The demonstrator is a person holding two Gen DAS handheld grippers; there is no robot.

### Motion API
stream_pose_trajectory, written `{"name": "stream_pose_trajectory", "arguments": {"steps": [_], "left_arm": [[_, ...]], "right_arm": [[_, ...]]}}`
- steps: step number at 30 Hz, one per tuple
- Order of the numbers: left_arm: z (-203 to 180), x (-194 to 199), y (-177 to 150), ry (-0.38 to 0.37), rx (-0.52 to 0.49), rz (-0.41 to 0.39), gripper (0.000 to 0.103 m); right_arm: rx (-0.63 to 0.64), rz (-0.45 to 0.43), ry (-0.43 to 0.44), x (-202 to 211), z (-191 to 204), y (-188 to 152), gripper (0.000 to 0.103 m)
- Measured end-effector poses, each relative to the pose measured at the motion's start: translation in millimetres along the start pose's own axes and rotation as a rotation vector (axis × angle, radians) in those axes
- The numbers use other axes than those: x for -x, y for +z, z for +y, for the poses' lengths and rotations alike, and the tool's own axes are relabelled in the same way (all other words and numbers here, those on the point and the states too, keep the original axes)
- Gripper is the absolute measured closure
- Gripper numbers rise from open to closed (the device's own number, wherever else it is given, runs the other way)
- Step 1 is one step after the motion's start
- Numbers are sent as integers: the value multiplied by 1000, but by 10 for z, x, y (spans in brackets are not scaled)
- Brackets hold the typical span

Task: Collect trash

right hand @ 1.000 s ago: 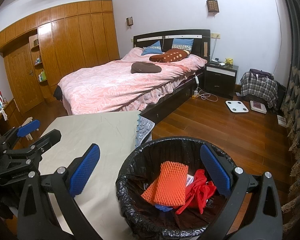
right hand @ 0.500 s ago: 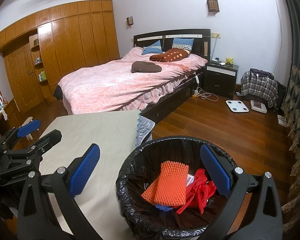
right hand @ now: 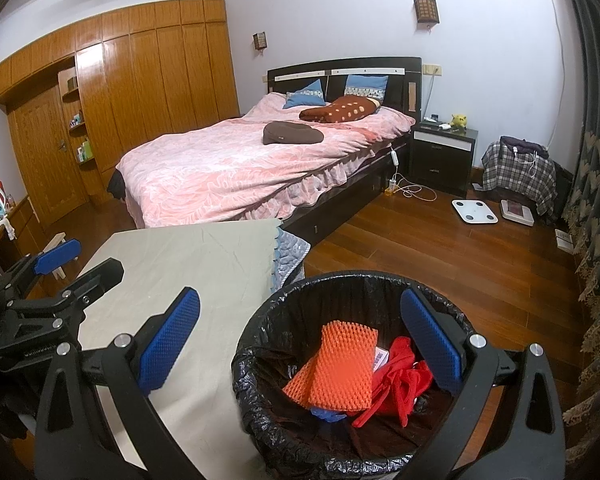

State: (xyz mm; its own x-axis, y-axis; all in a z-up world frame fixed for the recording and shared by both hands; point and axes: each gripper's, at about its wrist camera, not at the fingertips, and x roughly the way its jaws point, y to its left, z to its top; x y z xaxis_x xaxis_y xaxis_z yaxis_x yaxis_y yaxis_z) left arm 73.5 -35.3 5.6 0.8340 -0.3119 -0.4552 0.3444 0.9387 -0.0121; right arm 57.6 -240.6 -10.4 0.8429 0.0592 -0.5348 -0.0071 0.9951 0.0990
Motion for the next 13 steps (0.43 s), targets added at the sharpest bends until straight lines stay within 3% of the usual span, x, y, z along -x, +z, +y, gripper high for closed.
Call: {"name": "stream_pose_trajectory", "arguments": {"steps": [13], "left_arm": [[13,-6,-3,2,0,2,6]], "right_arm": [[0,-1,0,0,0,0,5]]}}
